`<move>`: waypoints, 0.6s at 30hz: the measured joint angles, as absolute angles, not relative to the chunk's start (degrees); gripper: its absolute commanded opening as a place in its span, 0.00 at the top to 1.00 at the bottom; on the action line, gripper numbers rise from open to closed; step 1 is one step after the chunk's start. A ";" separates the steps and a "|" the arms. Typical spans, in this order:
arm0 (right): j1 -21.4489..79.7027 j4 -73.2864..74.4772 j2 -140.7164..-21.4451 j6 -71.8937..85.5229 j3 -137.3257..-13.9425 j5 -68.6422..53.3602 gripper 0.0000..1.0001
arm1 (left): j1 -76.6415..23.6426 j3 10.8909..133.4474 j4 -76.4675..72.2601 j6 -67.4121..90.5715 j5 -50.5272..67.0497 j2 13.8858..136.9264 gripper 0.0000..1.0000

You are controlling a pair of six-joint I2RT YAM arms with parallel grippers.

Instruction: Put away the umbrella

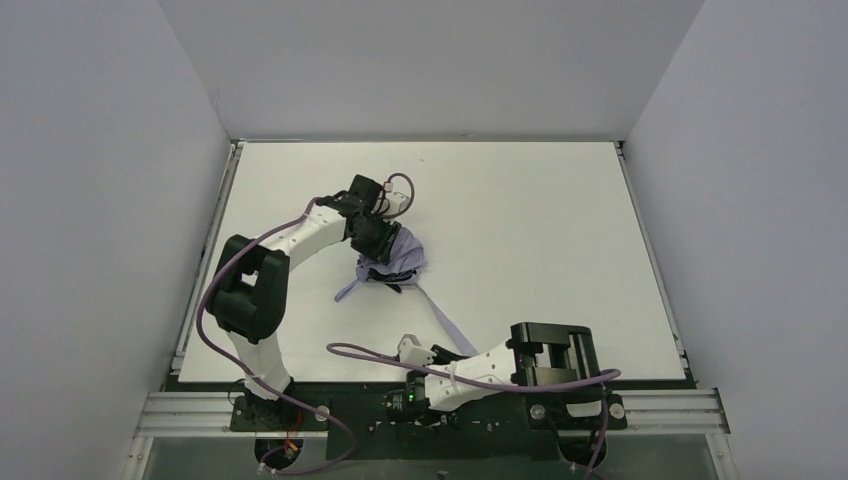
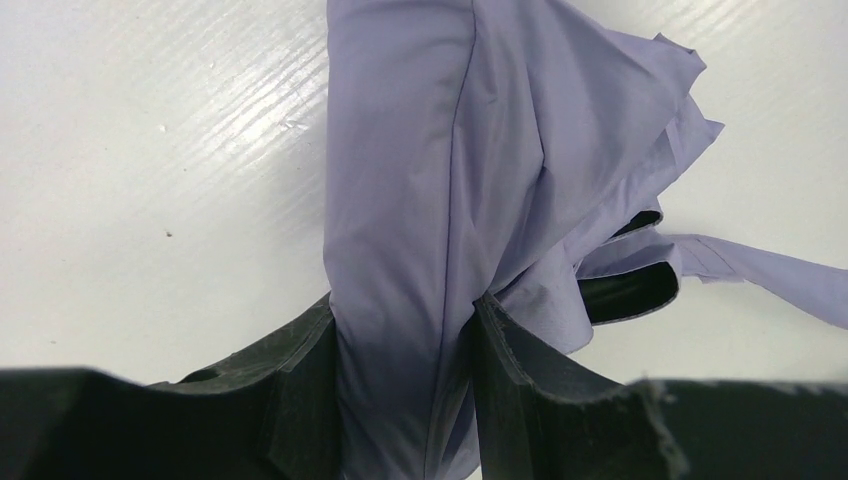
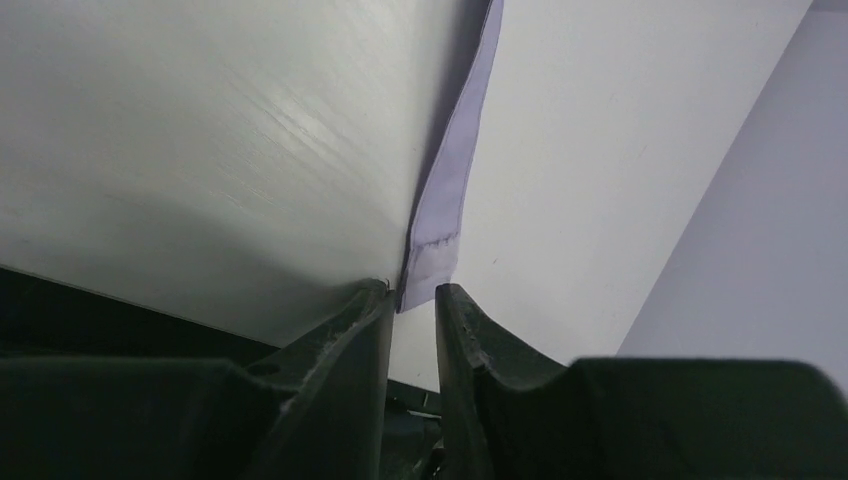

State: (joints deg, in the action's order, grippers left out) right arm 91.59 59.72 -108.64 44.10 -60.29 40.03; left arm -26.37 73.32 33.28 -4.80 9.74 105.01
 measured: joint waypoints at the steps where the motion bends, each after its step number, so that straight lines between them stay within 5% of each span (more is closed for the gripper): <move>1: 91.59 60.25 -108.64 44.69 -60.29 39.83 0.82 | -26.33 73.25 32.88 -5.13 9.17 104.97 1.00; 12: 92.40 62.48 -100.49 51.57 -57.98 38.46 0.49 | -27.92 70.89 29.45 -8.88 7.25 103.46 1.00; 18: 91.74 57.45 -73.87 52.73 -51.37 40.16 0.38 | -29.56 69.73 27.57 -11.31 6.00 102.85 1.00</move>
State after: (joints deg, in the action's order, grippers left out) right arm 91.74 57.45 -73.87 52.73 -51.37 40.16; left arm -29.56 69.73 27.57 -11.31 6.00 102.85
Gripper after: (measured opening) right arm 0.595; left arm 0.379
